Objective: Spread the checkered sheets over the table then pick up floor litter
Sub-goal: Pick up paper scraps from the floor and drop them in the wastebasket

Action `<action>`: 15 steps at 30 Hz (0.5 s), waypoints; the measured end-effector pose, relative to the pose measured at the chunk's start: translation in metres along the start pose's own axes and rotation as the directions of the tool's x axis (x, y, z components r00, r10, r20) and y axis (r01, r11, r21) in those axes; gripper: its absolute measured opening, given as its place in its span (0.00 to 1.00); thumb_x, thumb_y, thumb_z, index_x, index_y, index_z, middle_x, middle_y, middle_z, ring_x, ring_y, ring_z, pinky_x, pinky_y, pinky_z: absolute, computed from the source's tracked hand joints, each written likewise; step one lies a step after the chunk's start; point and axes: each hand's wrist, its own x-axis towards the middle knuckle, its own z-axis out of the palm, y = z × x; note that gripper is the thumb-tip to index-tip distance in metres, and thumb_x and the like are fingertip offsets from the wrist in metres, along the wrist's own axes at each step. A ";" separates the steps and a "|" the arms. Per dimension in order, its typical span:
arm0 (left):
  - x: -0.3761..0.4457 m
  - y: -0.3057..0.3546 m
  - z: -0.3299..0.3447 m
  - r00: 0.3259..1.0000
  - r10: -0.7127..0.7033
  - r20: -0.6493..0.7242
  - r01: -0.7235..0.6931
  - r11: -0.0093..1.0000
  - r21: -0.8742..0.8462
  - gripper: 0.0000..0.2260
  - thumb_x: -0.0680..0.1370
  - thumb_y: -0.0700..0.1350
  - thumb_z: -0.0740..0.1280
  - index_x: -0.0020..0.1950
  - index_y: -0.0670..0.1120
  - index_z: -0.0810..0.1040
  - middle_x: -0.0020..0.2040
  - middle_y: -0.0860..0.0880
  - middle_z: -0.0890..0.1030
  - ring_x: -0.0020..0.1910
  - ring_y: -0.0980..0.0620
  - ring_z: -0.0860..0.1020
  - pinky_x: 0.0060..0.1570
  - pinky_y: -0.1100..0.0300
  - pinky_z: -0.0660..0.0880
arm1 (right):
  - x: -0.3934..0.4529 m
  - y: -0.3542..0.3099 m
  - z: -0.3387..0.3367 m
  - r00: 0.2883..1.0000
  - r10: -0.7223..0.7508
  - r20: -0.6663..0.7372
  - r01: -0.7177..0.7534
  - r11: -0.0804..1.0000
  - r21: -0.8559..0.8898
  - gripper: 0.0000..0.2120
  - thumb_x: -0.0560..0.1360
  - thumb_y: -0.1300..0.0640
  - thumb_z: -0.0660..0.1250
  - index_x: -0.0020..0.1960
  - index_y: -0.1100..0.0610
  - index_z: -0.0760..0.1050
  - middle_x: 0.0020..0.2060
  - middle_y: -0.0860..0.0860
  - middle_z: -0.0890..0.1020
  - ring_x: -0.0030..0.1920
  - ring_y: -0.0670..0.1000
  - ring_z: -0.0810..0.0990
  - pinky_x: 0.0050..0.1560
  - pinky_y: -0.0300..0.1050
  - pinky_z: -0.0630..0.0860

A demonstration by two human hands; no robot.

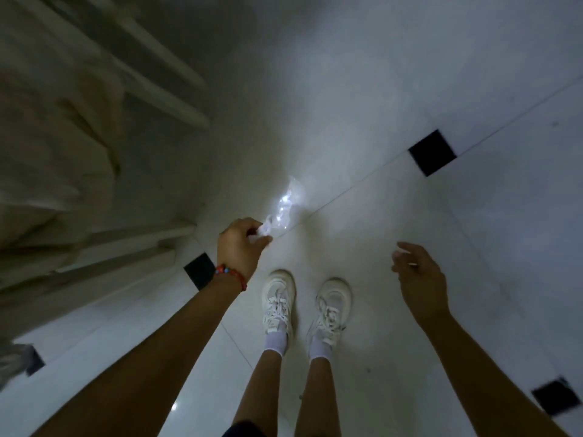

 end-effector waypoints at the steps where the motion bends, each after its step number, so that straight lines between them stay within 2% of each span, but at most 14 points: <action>1: -0.010 0.018 -0.017 1.000 0.024 0.004 -0.024 1.000 0.002 0.06 0.69 0.37 0.72 0.44 0.38 0.80 0.41 0.41 0.79 0.40 0.47 0.75 0.42 0.61 0.68 | -0.013 -0.014 -0.014 1.000 0.001 -0.017 0.000 1.000 0.025 0.11 0.77 0.56 0.63 0.59 0.56 0.75 0.47 0.56 0.80 0.47 0.57 0.79 0.48 0.45 0.73; 5: -0.049 0.082 -0.079 0.996 0.093 -0.005 -0.093 0.996 -0.003 0.07 0.68 0.37 0.73 0.44 0.37 0.80 0.42 0.38 0.80 0.41 0.42 0.77 0.43 0.55 0.73 | -0.064 -0.066 -0.067 0.997 -0.011 -0.072 0.018 0.996 0.092 0.12 0.77 0.55 0.62 0.59 0.57 0.75 0.51 0.60 0.80 0.51 0.59 0.79 0.53 0.52 0.75; 9: -0.088 0.134 -0.127 0.996 0.059 -0.068 -0.064 0.996 -0.069 0.04 0.67 0.37 0.73 0.39 0.40 0.80 0.37 0.43 0.79 0.38 0.44 0.77 0.41 0.57 0.73 | -0.108 -0.110 -0.111 0.993 -0.016 -0.115 0.033 0.989 0.145 0.11 0.78 0.55 0.62 0.58 0.56 0.75 0.53 0.59 0.80 0.53 0.59 0.79 0.56 0.54 0.76; 12: -0.115 0.168 -0.158 0.999 0.006 -0.031 -0.012 0.985 -0.170 0.04 0.68 0.37 0.73 0.37 0.44 0.78 0.34 0.43 0.80 0.36 0.44 0.79 0.44 0.53 0.77 | -0.145 -0.136 -0.135 0.993 -0.021 -0.120 0.044 0.982 0.186 0.12 0.78 0.55 0.61 0.59 0.57 0.75 0.54 0.59 0.79 0.54 0.58 0.79 0.58 0.53 0.75; 15: -0.133 0.193 -0.183 1.000 0.001 -0.010 -0.003 0.975 -0.221 0.06 0.69 0.37 0.72 0.36 0.45 0.77 0.34 0.42 0.80 0.35 0.45 0.79 0.46 0.51 0.78 | -0.179 -0.152 -0.148 0.994 -0.023 -0.104 0.046 0.975 0.220 0.12 0.78 0.55 0.61 0.59 0.57 0.75 0.55 0.57 0.79 0.55 0.57 0.78 0.55 0.46 0.74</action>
